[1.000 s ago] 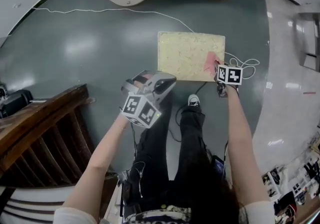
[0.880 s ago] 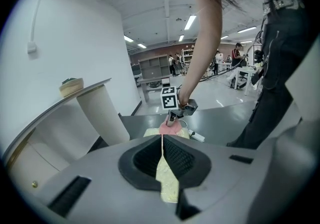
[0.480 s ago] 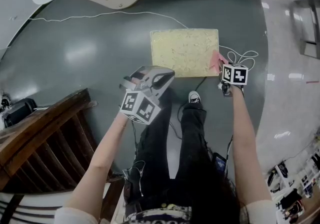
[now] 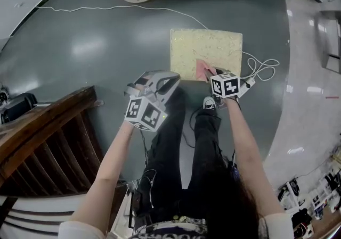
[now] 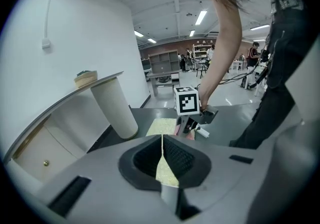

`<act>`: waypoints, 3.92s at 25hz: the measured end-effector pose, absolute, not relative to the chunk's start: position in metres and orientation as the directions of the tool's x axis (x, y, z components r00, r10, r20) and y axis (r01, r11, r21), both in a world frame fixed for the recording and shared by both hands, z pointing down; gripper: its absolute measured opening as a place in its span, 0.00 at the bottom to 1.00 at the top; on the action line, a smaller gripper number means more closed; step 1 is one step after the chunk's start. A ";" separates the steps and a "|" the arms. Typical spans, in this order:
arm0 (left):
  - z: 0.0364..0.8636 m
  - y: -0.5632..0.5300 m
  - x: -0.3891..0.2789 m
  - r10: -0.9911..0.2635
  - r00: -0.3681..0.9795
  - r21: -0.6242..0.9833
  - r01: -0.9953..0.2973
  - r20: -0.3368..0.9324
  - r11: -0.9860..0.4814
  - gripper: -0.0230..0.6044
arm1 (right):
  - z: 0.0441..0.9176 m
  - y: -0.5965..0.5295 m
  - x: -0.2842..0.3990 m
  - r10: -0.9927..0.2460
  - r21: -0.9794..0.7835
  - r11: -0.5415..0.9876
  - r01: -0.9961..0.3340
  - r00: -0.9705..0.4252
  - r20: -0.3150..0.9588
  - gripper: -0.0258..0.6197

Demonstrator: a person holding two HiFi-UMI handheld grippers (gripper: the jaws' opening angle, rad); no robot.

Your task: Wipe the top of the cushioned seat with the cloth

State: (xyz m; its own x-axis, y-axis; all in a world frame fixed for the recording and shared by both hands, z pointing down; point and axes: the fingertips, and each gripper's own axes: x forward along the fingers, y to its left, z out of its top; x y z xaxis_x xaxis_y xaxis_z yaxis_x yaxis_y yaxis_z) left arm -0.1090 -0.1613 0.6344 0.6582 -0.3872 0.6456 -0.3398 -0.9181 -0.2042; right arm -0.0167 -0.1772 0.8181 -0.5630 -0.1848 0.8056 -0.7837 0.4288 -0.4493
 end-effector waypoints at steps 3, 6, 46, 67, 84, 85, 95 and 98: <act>0.637 -0.158 -0.125 -0.397 0.650 -0.200 -0.357 0.648 -0.912 0.05 | 0.822 -0.167 -0.058 -0.143 -0.476 0.459 -0.750 -0.591 0.794 0.06; 0.642 -0.155 -0.141 -0.407 0.640 -0.194 -0.378 0.652 -0.905 0.05 | 0.825 -0.156 -0.095 -0.102 -0.494 0.493 -0.716 -0.612 0.784 0.06; 0.637 -0.137 -0.040 -0.254 0.717 -0.160 -0.198 0.649 -0.967 0.05 | 0.855 -0.132 0.166 -0.160 -0.231 0.287 -0.930 -0.284 0.945 0.06; 0.508 -0.124 0.027 -0.423 0.679 -0.242 -0.350 0.600 -0.905 0.05 | 0.651 -0.121 0.156 -0.328 -0.431 0.353 -0.831 -0.541 0.775 0.06; 0.415 -0.052 0.088 -0.520 0.633 -0.286 -0.440 0.573 -0.851 0.05 | 0.503 -0.083 0.185 -0.453 -0.478 0.436 -0.762 -0.645 0.615 0.06; 0.413 -0.049 0.089 -0.517 0.634 -0.283 -0.439 0.575 -0.853 0.05 | 0.500 -0.082 0.186 -0.458 -0.480 0.435 -0.762 -0.646 0.611 0.06; 0.400 -0.030 0.072 -0.502 0.649 -0.280 -0.422 0.571 -0.863 0.05 | 0.488 -0.063 0.165 -0.467 -0.468 0.444 -0.764 -0.643 0.607 0.06; 0.396 -0.018 0.058 -0.491 0.663 -0.281 -0.405 0.565 -0.870 0.05 | 0.481 -0.054 0.153 -0.491 -0.455 0.432 -0.779 -0.626 0.605 0.06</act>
